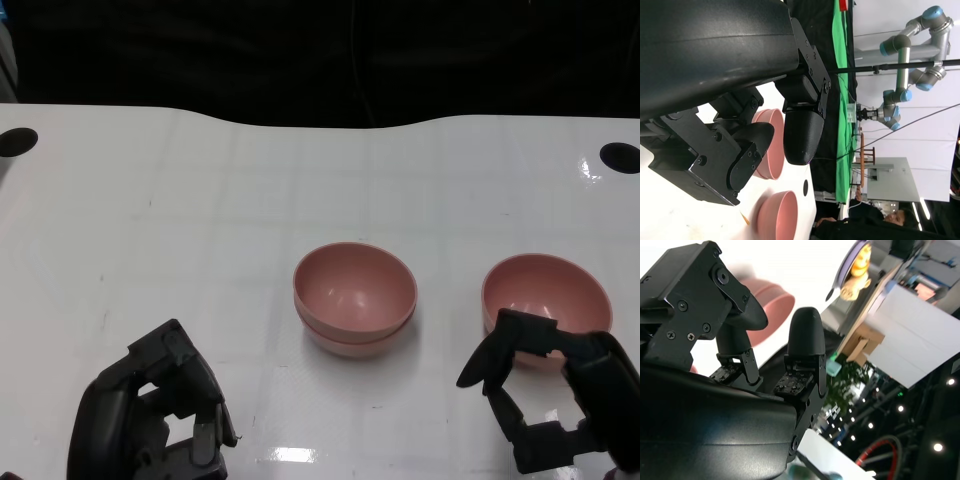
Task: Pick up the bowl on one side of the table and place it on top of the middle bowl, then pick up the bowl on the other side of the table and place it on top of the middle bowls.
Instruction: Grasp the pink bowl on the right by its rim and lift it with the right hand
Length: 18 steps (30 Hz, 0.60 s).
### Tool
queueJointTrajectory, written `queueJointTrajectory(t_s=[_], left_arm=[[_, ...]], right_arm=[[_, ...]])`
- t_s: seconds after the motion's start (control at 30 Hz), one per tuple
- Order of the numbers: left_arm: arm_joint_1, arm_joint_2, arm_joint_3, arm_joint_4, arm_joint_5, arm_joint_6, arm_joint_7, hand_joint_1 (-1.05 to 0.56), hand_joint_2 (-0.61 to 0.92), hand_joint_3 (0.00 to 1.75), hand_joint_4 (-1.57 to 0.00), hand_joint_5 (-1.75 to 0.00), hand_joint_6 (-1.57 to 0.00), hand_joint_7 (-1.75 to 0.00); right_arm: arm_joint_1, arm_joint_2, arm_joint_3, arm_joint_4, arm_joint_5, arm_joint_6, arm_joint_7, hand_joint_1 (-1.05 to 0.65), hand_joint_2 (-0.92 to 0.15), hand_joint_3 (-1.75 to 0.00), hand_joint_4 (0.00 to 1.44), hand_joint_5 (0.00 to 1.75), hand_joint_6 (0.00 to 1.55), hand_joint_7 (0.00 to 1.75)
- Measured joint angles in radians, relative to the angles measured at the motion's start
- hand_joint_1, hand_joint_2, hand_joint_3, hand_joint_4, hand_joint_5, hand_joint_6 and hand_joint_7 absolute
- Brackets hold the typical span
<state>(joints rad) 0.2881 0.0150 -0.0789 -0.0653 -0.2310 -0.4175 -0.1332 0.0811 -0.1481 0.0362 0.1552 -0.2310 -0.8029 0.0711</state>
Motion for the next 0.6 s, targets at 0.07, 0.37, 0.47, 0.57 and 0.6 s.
queueJointTrajectory(t_s=[0.07, 0.37, 0.47, 0.57, 0.6], left_arm=[[0.000, -0.005, 0.001, 0.001, 0.021, -0.006, -0.002, 0.02, 0.39, 1.51, -0.94, -1.75, -0.74, -1.75], [0.003, -0.016, 0.016, 0.003, 0.039, -0.023, -0.017, 0.02, 0.43, 1.46, -0.92, -1.75, -0.74, -1.75], [0.006, -0.019, 0.019, 0.001, 0.049, -0.022, -0.017, 0.03, 0.44, 1.45, -0.92, -1.75, -0.74, -1.75], [0.007, -0.019, 0.021, -0.001, 0.065, -0.022, -0.017, 0.04, 0.44, 1.45, -0.92, -1.75, -0.73, -1.75], [0.007, -0.020, 0.021, -0.001, 0.066, -0.022, -0.018, 0.04, 0.45, 1.44, -0.92, -1.75, -0.73, -1.75]], right_arm=[[0.010, -0.007, -0.008, -0.026, -0.034, 0.000, -0.019, -0.23, -0.31, -1.10, 0.48, 1.30, 0.50, 1.04], [0.039, -0.007, -0.041, -0.096, -0.195, 0.031, -0.128, -0.41, -0.72, -0.23, 0.10, 1.18, 0.11, 0.86], [0.048, -0.005, -0.050, -0.117, -0.321, 0.086, -0.212, -0.45, -0.76, -0.13, 0.04, 1.14, 0.03, 0.89], [0.055, -0.005, -0.054, -0.140, -0.442, 0.153, -0.301, -0.46, -0.76, -0.09, 0.00, 1.13, 0.00, 0.86], [0.056, -0.005, -0.052, -0.149, -0.472, 0.175, -0.320, -0.46, -0.76, -0.08, 0.00, 1.11, 0.00, 0.84]])
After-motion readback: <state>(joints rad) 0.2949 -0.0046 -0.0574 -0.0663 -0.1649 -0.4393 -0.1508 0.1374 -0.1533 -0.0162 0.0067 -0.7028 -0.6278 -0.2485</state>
